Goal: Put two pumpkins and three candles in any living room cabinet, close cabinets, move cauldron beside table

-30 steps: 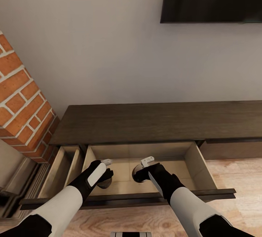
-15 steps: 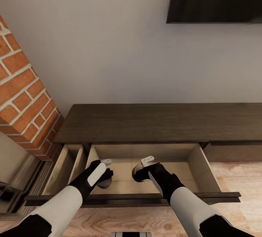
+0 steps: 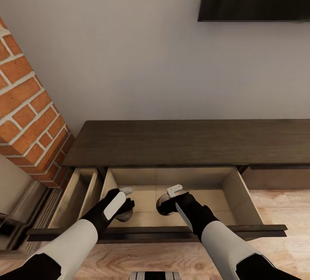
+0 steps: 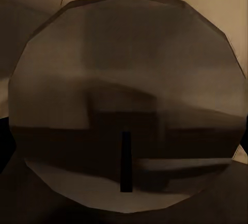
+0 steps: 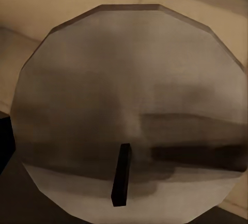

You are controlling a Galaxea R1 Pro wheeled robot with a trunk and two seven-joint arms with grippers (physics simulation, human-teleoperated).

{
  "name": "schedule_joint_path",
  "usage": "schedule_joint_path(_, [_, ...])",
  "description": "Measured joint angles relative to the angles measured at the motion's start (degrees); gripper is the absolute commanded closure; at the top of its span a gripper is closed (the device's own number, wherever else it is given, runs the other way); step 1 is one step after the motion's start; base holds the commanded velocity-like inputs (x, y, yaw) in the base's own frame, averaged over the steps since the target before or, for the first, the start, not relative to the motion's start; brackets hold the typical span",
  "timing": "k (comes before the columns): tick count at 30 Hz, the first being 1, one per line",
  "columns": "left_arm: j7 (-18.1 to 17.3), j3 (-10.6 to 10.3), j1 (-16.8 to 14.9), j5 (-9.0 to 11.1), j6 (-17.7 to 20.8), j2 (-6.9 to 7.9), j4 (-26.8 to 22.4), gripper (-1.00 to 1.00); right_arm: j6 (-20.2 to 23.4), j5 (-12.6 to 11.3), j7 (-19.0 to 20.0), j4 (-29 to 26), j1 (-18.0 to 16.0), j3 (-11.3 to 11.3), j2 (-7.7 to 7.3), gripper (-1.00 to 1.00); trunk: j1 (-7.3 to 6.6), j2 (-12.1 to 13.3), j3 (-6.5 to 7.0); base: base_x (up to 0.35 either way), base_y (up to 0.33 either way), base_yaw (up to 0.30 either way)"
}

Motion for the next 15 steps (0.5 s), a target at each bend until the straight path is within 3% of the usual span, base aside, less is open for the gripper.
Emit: schedule_joint_path(15, [0.0,0.2,0.0,0.0,0.0,0.06,-0.1,1.0,0.1,0.0,0.0,0.0,0.0,0.0,0.0,1.0,3.3,-6.0,-3.57,0.0,0.0,0.0])
